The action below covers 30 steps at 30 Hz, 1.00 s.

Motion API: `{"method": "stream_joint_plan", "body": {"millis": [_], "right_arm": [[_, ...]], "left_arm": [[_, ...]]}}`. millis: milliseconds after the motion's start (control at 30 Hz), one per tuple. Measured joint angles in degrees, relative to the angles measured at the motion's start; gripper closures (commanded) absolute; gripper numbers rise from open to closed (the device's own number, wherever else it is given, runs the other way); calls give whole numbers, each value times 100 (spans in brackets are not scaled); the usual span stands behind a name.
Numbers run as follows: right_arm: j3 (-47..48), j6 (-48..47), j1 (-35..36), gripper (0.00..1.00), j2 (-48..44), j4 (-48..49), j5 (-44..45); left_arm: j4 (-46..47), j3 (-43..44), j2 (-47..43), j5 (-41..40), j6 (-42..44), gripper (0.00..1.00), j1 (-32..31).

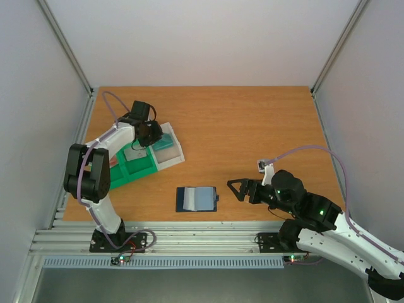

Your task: Take the credit cards out of the card holder

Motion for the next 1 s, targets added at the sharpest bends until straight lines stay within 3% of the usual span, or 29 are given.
{"method": "stream_joint_plan", "body": {"millis": [233, 600, 800, 900, 1000], "right_arm": [[81, -28, 0, 2, 0, -118, 59], [387, -94, 0, 2, 389, -413, 111], [660, -111, 0, 2, 577, -708, 219], [828, -160, 0, 2, 610, -855, 328], [1021, -212, 0, 1, 625, -1060, 503]], "left_arm": [[-133, 160, 57, -105, 50, 83, 0], [-393, 192, -341, -275, 173, 54, 0], [-730, 225, -905, -328, 341, 33, 0], [-905, 192, -1377, -323, 407, 2, 0], [-957, 9, -2022, -199, 507, 1, 0]]}}
